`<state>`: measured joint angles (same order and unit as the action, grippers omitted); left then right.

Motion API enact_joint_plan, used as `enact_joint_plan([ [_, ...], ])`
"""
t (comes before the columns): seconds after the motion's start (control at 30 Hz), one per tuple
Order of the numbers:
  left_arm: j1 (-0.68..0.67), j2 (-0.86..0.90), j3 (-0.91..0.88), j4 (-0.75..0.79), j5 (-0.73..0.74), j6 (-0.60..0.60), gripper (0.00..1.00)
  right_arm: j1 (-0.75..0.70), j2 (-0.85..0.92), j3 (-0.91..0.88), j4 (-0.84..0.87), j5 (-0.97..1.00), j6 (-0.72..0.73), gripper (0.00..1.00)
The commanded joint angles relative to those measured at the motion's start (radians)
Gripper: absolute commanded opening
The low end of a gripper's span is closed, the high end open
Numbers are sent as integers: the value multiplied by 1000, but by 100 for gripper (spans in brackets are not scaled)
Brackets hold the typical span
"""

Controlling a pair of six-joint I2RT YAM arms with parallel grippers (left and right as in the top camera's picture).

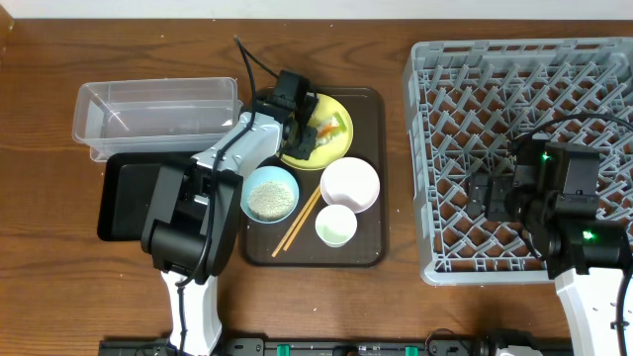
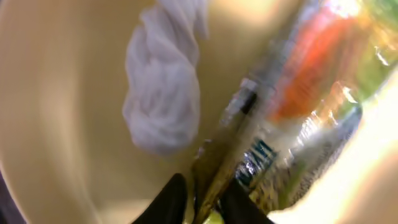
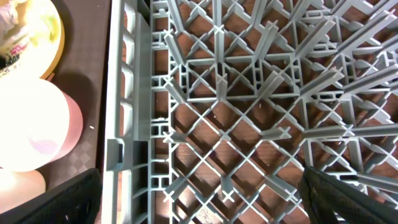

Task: Sort waste into correct bins and load items into the dishwasher rack
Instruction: 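Carry wrapper with left gripper and drop it into clear bin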

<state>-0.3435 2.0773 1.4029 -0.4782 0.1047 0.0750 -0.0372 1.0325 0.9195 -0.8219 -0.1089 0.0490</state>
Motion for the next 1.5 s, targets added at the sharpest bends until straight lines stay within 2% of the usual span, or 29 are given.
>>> enact_joint_plan([
  [0.0, -4, -11, -5, -50, 10, -5, 19, -15, 0, 22, -2, -8, 10, 99],
  [0.1, 0, -45, -5, -78, 10, -5, 6, -15, 0, 22, -2, -8, 10, 99],
  [0.47, 38, -270, -4, -97, -15, -5, 6, -15, 0, 22, -2, -8, 10, 99],
  [0.6, 106, -327, -4, -96, -100, -6, 6, -15, 0, 22, -2, -8, 10, 99],
  [0.8, 262, -335, -4, -89, -99, -60, 6, -15, 0, 22, -1, -8, 10, 99],
  [1.0, 387, -318, -6, -89, -98, -211, 6, -15, 0, 22, -1, -8, 10, 99],
  [1.13, 443, -293, -6, -77, -97, -480, 7, -15, 0, 22, -1, -8, 10, 99],
  [1.2, 454, -283, -6, -75, -98, -568, 17, -15, 0, 22, -2, -8, 10, 99],
  [1.33, 457, -275, -6, -62, -98, -681, 17, -15, 0, 22, -2, -8, 10, 99],
  [1.4, 457, -275, -6, -51, -98, -720, 34, -15, 0, 22, -2, -8, 10, 99],
  [1.47, 457, -275, -6, -45, -97, -754, 38, -15, 0, 22, -1, -8, 10, 99],
])
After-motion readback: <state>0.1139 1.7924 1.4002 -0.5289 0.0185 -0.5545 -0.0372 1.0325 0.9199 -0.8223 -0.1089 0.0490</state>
